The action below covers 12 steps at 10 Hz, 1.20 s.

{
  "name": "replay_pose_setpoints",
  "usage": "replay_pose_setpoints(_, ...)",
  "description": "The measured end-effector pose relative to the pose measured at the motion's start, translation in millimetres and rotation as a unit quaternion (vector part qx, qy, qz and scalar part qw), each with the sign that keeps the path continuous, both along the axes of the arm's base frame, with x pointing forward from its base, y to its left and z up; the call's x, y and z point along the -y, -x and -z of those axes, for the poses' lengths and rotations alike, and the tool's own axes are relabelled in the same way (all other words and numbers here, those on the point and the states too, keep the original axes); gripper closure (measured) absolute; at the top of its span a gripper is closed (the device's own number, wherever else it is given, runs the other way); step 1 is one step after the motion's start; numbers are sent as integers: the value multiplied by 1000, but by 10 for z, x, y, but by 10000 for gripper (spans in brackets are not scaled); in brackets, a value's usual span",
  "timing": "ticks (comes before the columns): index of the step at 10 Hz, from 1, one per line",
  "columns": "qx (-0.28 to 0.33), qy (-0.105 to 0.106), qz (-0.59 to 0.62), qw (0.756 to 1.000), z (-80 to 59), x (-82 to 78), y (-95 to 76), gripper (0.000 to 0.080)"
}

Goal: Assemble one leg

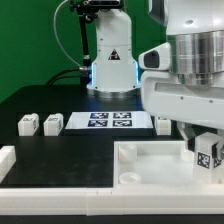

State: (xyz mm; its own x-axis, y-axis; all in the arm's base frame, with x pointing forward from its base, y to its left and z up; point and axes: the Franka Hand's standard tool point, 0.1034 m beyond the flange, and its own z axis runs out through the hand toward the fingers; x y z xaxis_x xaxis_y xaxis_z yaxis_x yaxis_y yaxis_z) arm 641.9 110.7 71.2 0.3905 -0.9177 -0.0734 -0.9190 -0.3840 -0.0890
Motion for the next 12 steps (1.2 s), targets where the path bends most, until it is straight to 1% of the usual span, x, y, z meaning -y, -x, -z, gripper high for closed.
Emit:
replay_pose_setpoints(1, -17, -14, 102, 995, -6, -9, 6, 501)
replay_pose_setpoints(2, -29, -31, 193, 980, -7, 4, 3, 501)
replay_pose_setpoints(3, -41, -47, 279, 958, -10, 10, 6, 501)
replay_pose_setpoints(4, -49, -49, 321, 945, -7, 2, 17, 501)
replay_pose_setpoints(5, -56, -49, 375, 924, -5, 2, 22, 501)
replay_pose_setpoints(6, -57, -47, 397, 915, -3, 6, 25, 500)
replay_pose_setpoints(8, -56, -43, 407, 911, -6, 11, 27, 499)
replay_pose_setpoints(10, -53, -40, 400, 914, -9, 9, 28, 498)
replay_pose_setpoints(11, -52, -41, 388, 919, 0, 3, 33, 419)
replay_pose_setpoints(12, -52, -41, 388, 919, 0, 1, 33, 419)
